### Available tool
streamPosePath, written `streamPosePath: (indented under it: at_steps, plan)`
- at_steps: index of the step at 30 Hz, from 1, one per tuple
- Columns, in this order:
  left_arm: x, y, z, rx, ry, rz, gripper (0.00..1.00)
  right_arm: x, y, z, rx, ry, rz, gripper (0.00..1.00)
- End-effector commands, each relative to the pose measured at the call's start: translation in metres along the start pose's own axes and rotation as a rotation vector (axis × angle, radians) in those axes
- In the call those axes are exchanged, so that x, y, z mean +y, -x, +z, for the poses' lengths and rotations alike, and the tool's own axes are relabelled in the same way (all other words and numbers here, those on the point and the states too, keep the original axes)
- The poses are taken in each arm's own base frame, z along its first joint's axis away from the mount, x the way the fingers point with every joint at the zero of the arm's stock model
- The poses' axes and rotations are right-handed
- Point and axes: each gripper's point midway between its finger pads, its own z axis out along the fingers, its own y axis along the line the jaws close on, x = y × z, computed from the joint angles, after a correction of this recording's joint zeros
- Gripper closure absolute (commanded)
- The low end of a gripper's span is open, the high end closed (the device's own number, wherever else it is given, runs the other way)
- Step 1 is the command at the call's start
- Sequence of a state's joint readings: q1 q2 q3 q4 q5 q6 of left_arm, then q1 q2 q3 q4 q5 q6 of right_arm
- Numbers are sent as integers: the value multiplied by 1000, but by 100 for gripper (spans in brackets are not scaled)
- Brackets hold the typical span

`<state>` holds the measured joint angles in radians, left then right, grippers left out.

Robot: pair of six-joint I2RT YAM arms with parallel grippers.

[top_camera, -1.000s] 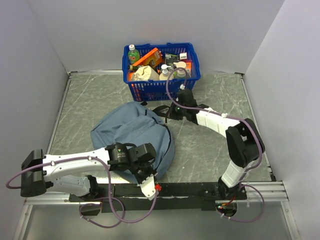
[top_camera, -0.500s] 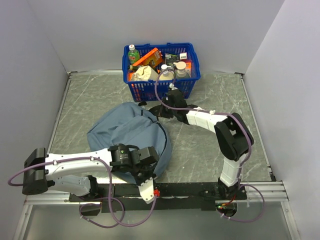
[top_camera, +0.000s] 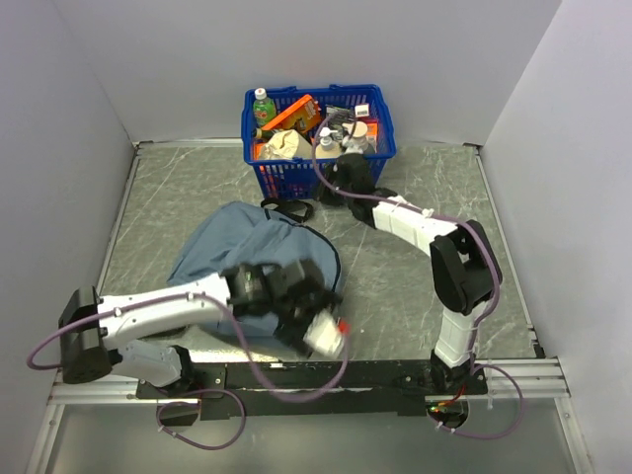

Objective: Pack the student bag
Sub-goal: Zip the student bag at the center of the board, then reset both arms

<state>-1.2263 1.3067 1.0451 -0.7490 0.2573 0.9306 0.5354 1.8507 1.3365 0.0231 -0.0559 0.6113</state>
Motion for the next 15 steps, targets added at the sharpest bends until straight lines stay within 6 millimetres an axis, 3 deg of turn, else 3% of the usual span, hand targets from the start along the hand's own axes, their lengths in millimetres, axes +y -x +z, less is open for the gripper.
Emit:
streamPosePath:
  at_steps: [1,2,4,6,7,8,9,10,11,12,14,15]
  plan:
    - [79,33,-56,-142,192,-230,4,7,64,-21,-148,-9,-40,48]
    - [95,32,-76,-145,233,-283,4,4,64,-26,-142,-30,-48,40]
    - [117,19,-98,-127,315,-409,4,-7,67,-44,-129,-95,-61,25]
    - [136,19,-135,-164,406,-481,4,-13,65,-70,-132,-99,-69,18]
    - [156,6,-160,-167,513,-524,4,-16,65,-79,-139,-94,-73,16]
    - [161,2,-180,-178,583,-560,4,-9,72,-100,-172,-70,-100,12]
    - [167,-5,-197,-176,649,-584,4,-19,56,-107,-134,-88,-113,9]
    - [177,-31,-225,-151,761,-657,4,-20,51,-116,-127,-82,-124,8]
    - [180,-39,-250,-189,850,-719,4,-13,53,-135,-144,-52,-136,8]
    - [180,-72,-273,-163,936,-799,4,-23,37,-140,-114,-65,-143,0]
    - [170,-99,-282,-161,972,-885,4,-15,28,-163,-119,-8,-159,0]
    - [165,-125,-292,-137,1019,-957,4,-22,16,-167,-96,-22,-154,0]
